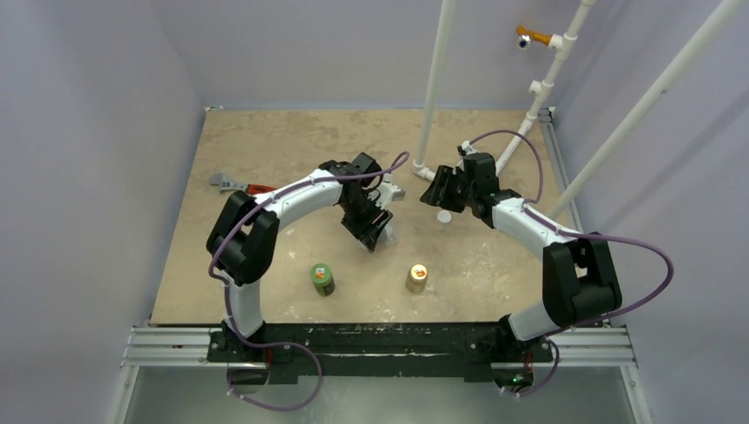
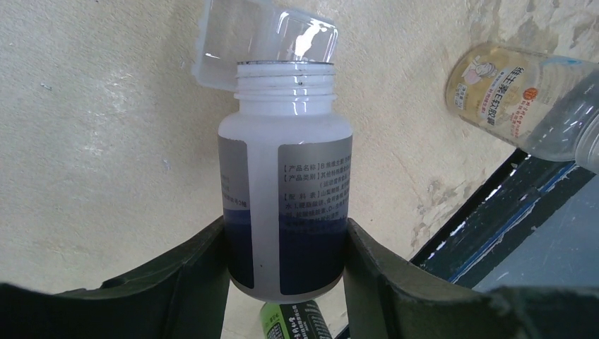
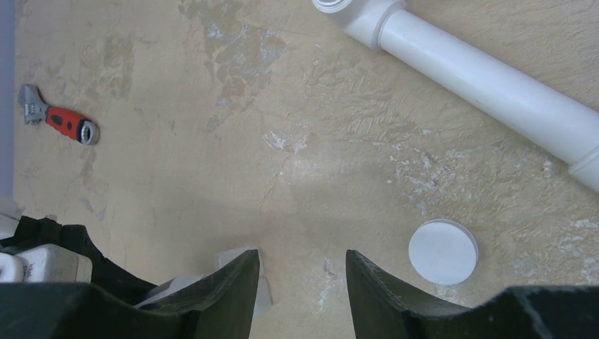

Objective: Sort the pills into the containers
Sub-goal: Pour the pill into the pill container.

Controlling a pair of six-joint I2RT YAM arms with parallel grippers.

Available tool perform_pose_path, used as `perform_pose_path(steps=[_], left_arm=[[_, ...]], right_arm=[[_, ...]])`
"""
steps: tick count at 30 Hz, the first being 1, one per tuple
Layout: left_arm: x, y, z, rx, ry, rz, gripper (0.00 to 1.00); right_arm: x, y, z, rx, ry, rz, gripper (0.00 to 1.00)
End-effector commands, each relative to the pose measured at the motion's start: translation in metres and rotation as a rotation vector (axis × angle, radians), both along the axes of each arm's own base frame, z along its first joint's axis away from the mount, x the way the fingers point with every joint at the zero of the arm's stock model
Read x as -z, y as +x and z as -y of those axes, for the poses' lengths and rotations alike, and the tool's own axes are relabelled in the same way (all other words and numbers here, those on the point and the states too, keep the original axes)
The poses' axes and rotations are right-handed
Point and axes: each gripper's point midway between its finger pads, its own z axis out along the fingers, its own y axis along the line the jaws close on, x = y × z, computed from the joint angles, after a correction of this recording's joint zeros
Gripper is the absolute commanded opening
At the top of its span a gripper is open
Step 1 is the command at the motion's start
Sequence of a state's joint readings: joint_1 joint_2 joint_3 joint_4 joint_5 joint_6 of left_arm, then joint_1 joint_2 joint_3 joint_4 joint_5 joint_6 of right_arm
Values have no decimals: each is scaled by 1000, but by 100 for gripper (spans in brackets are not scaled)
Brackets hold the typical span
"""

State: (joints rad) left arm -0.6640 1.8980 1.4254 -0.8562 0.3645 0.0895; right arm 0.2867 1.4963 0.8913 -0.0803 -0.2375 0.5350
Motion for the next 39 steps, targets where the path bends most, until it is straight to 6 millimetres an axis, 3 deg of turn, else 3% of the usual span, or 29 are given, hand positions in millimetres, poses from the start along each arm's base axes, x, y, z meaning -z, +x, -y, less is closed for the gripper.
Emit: perform_pose_path(steps=[1,9,39], left_arm=[[-14,8,7,-43,-52,-37,0],[-17,15,8,-93,-84,-83,0],[-15,11,9,-208,-65,-273,0]], right_arm=[[-11,5,-4,-15,34,43,48],[-12,5,-4,-17,38,44,48],[-10,4,-7,-28,47,42,47]])
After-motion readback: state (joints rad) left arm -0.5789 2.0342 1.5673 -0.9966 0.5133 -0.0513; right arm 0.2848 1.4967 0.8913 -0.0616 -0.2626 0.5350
